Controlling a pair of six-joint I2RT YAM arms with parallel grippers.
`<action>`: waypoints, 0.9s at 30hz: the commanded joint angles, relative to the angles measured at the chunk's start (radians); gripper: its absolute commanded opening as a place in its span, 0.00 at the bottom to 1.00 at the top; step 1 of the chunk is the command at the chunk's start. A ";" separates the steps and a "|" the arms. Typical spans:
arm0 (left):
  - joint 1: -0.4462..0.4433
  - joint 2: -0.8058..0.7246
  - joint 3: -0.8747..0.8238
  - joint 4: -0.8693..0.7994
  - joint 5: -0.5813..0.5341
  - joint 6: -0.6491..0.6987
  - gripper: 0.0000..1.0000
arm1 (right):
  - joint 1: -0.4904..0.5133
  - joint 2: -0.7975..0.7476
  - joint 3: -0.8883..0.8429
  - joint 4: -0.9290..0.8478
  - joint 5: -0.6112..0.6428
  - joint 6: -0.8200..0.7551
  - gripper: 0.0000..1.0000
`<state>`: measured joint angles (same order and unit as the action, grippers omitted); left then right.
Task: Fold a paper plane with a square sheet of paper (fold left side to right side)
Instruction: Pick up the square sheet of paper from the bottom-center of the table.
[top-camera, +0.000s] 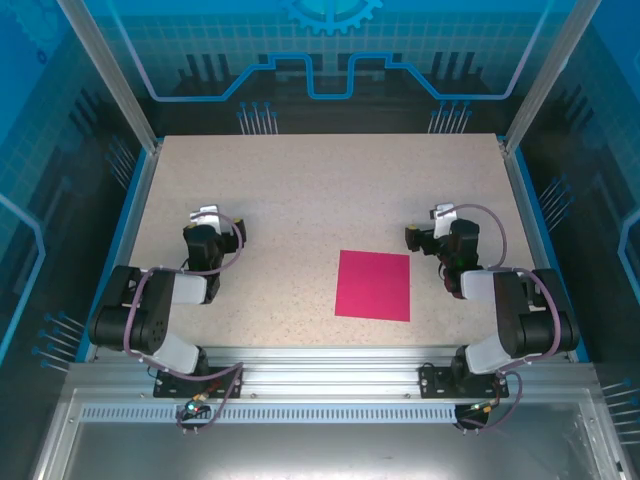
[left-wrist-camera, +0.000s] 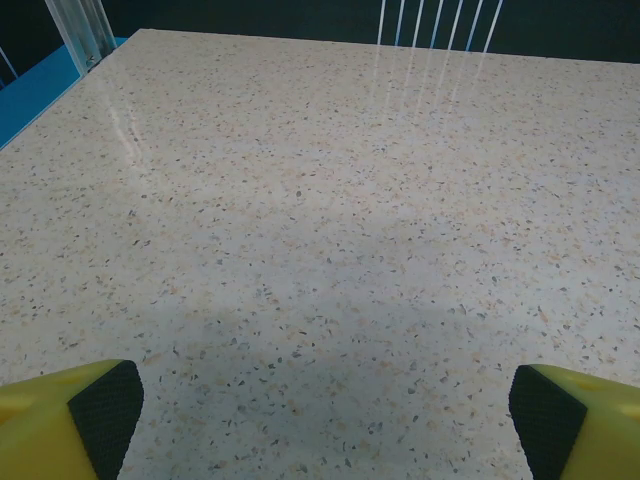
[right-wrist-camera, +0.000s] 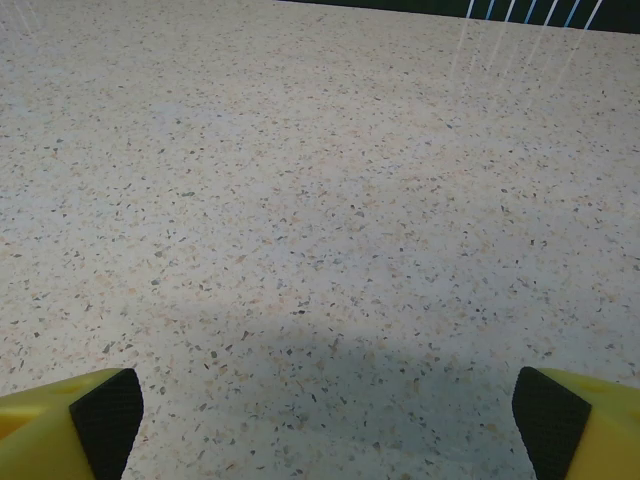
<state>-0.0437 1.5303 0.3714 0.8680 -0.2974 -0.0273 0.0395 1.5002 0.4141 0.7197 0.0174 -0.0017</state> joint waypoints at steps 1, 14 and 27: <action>0.005 -0.007 0.009 -0.001 0.018 -0.019 0.98 | 0.001 0.003 0.015 0.035 -0.008 -0.008 0.99; 0.005 -0.007 0.012 -0.003 0.019 -0.020 0.98 | -0.002 0.003 0.015 0.034 -0.017 -0.007 0.99; 0.005 -0.110 0.070 -0.190 0.067 0.001 0.98 | -0.008 -0.104 0.119 -0.227 0.024 0.025 0.99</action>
<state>-0.0437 1.5047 0.3859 0.7929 -0.2825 -0.0265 0.0383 1.4765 0.4522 0.6285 0.0242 0.0013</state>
